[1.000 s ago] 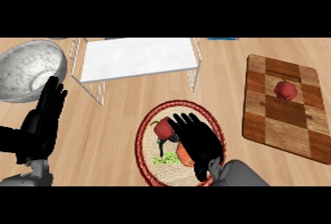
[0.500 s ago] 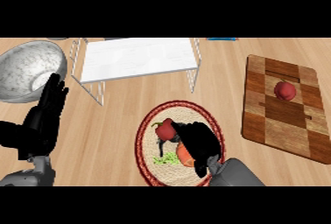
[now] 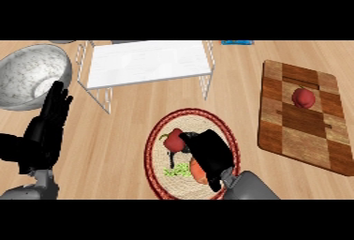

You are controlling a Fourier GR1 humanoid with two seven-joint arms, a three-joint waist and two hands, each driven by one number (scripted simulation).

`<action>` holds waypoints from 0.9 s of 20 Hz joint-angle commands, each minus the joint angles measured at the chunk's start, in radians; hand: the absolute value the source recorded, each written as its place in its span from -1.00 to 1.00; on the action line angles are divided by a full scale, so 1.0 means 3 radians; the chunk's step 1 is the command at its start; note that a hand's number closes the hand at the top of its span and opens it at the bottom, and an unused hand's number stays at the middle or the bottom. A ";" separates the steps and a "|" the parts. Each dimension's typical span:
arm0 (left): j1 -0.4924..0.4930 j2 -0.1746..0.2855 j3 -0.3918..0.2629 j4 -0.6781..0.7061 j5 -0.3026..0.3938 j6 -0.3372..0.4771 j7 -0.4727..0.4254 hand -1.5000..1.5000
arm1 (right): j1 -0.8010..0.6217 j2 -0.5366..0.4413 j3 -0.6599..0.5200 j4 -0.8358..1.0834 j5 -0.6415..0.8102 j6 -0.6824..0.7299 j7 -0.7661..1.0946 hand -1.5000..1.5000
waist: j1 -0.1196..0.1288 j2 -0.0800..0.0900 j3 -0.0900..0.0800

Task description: Pick the squash from the placemat and place it in the tiered shelf

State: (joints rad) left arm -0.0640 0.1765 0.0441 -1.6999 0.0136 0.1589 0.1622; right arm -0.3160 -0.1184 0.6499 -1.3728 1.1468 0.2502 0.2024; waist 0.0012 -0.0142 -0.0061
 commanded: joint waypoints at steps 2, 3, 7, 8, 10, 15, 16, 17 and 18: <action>0.0037 -0.0081 -0.0075 -0.0037 -0.0097 0.0062 -0.0003 0.00 | -0.0079 0.0379 0.0330 0.0117 -0.0183 -0.0065 0.0914 1.00 | 0.0058 0.0050 0.0021; 0.0047 -0.0046 -0.0068 0.0023 -0.0041 -0.0041 -0.0095 0.00 | 0.0015 0.0381 0.0389 0.0069 -0.0274 -0.0160 0.1186 1.00 | 0.0073 0.0054 0.0021; -0.0091 -0.0037 -0.0079 0.0035 -0.0007 -0.0060 0.0018 0.00 | -0.0050 0.0387 0.0460 -0.0078 -0.0686 -0.0459 0.2083 1.00 | 0.0183 0.0072 0.0023; -0.0114 -0.0064 -0.0146 0.0033 -0.0071 -0.0041 -0.0006 0.00 | -0.0136 0.0388 0.0477 -0.0077 -0.0856 -0.0556 0.2205 1.00 | 0.0200 0.0078 0.0025; -0.0161 -0.0022 -0.0093 0.0113 -0.0052 -0.0060 0.0035 0.00 | -0.0309 0.0391 0.0711 -0.0165 -0.1107 -0.0776 0.2522 1.00 | 0.0224 0.0077 0.0023; -0.0232 -0.0050 -0.0082 0.0153 -0.0016 -0.0068 0.0031 0.00 | -0.0967 0.0393 0.0825 -0.0492 -0.1425 -0.1293 0.3132 1.00 | 0.0237 0.0061 0.0019; -0.0116 -0.0038 -0.0094 0.0122 -0.0010 -0.0103 -0.0008 0.00 | -0.0985 0.0393 0.0825 -0.0774 -0.1428 -0.1340 0.3341 1.00 | 0.0228 0.0030 0.0017; -0.0185 -0.0155 -0.0190 0.0154 -0.0086 -0.0006 0.0013 0.00 | -0.1048 0.0394 0.0844 -0.0712 -0.1388 -0.1604 0.3323 1.00 | 0.0215 0.0043 0.0019; -0.0077 -0.0029 -0.0095 0.0079 0.0007 -0.0122 0.0007 0.00 | -0.1154 0.0394 0.0800 -0.0853 -0.1329 -0.1661 0.3436 1.00 | 0.0245 0.0015 0.0017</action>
State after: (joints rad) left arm -0.1083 0.1557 0.0101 -1.6654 0.0024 0.1416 0.1641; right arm -0.5705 -0.0079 0.8859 -1.5454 0.7631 -0.0956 1.0591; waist 0.0666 -0.0015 -0.0008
